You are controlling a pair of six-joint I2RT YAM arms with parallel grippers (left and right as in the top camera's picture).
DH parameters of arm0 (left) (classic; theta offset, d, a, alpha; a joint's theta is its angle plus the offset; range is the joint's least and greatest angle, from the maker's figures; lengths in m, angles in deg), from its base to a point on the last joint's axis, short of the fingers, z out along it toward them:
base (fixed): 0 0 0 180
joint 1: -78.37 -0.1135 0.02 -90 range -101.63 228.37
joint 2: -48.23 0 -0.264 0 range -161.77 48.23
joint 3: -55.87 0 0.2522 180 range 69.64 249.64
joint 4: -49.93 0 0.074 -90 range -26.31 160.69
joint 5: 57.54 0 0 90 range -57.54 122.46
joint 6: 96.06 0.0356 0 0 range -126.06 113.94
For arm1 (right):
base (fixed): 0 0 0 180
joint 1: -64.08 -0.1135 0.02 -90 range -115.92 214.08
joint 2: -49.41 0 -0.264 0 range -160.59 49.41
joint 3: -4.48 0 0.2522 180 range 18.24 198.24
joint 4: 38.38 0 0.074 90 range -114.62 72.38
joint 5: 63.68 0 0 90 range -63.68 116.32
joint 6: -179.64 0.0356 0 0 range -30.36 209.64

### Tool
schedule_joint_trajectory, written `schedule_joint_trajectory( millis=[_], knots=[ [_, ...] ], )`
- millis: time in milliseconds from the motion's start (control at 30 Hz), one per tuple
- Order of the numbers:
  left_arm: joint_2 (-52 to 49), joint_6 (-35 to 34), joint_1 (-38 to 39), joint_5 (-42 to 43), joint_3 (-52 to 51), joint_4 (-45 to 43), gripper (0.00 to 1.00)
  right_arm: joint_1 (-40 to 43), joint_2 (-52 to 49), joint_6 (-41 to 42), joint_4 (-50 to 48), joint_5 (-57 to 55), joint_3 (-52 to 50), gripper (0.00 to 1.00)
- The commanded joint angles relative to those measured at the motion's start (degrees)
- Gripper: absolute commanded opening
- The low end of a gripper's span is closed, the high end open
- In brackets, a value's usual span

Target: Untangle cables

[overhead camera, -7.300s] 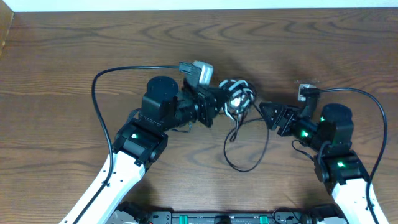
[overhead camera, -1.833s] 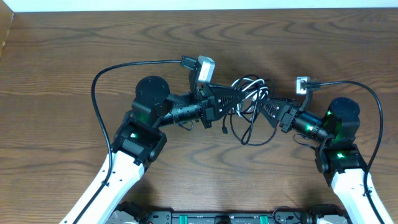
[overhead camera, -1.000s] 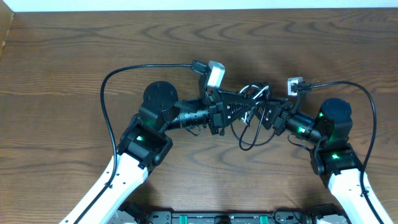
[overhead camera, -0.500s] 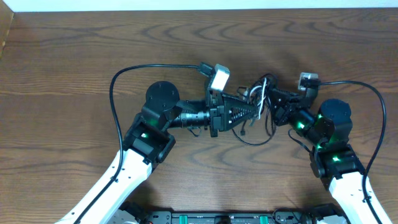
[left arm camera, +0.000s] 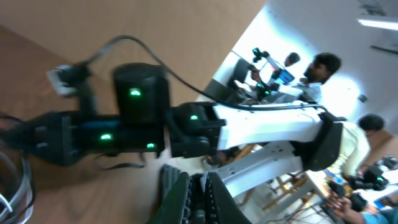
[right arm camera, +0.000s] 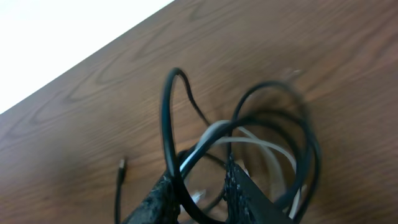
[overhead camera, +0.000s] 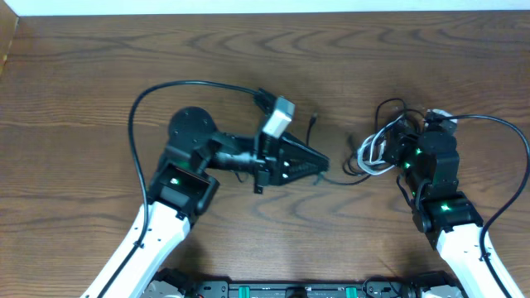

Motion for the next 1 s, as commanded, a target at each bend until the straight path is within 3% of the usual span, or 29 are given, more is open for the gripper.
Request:
schedule_joint_trajectory(
  millis=[0, 233, 333, 500, 567, 800, 967],
  knots=[
    [0.2, 3.1, -5.2, 2.6, 1.6, -0.2, 0.08, 0.0, 0.1, -0.3, 0.8, -3.9, 0.2, 0.22],
    [0.2, 3.1, -9.4, -0.1, 1.6, -0.1, 0.08, 0.0, 0.1, -0.3, 1.0, 8.0, 0.2, 0.33],
    [0.2, 3.1, -9.4, -5.8, 1.6, 3.9, 0.08, 0.0, 0.1, -0.3, 1.0, 9.7, 0.2, 0.42],
    [0.0, 3.1, -7.3, -31.9, 1.6, 22.9, 0.44, 0.0, 0.1, 3.8, 0.8, 11.9, 0.2, 0.57],
    [-0.9, 3.6, -4.9, -41.3, 1.6, 26.9, 0.5, 0.3, 0.3, 4.0, 0.3, 11.9, 0.2, 0.61],
    [-8.8, 7.2, 2.9, -53.9, 1.6, 26.0, 0.62, 6.7, 6.6, 6.4, 0.3, 22.5, 0.3, 0.7],
    [-16.5, 11.8, 6.4, -55.1, 1.7, 20.6, 0.62, 10.6, 12.2, 6.4, 0.5, 26.9, 0.3, 0.72]
  ],
)
